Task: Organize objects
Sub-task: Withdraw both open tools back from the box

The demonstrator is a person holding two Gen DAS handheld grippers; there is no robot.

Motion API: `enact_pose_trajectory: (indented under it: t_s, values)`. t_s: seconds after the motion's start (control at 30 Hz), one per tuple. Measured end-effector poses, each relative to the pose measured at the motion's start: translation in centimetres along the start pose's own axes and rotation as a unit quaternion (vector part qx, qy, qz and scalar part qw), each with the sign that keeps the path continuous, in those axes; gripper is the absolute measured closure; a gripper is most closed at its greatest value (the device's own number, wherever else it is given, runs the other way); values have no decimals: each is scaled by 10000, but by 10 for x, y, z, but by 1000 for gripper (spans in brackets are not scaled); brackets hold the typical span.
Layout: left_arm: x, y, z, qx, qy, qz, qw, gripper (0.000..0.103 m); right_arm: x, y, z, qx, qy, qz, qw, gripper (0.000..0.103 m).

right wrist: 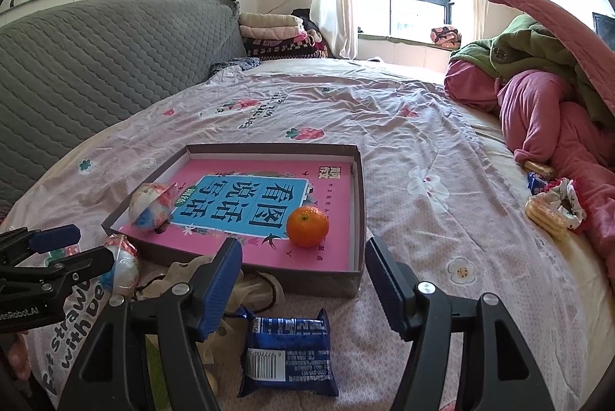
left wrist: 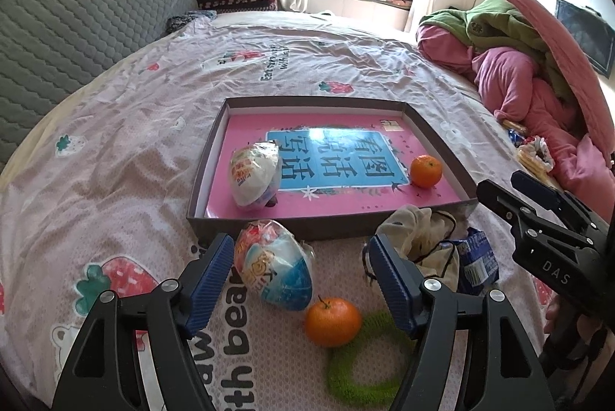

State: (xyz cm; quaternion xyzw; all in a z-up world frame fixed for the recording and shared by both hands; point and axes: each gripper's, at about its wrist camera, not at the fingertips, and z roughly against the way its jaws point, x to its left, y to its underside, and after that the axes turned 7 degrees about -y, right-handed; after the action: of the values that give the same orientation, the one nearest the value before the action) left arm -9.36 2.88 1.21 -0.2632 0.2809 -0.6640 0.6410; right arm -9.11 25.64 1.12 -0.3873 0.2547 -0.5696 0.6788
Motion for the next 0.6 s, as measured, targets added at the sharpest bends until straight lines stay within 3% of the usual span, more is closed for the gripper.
enact_pose_trajectory:
  t_s: [0.6]
  values:
    - [-3,17,14,94,-19,-30,9999,29,2,8,20,-147,-64,2,9999,32]
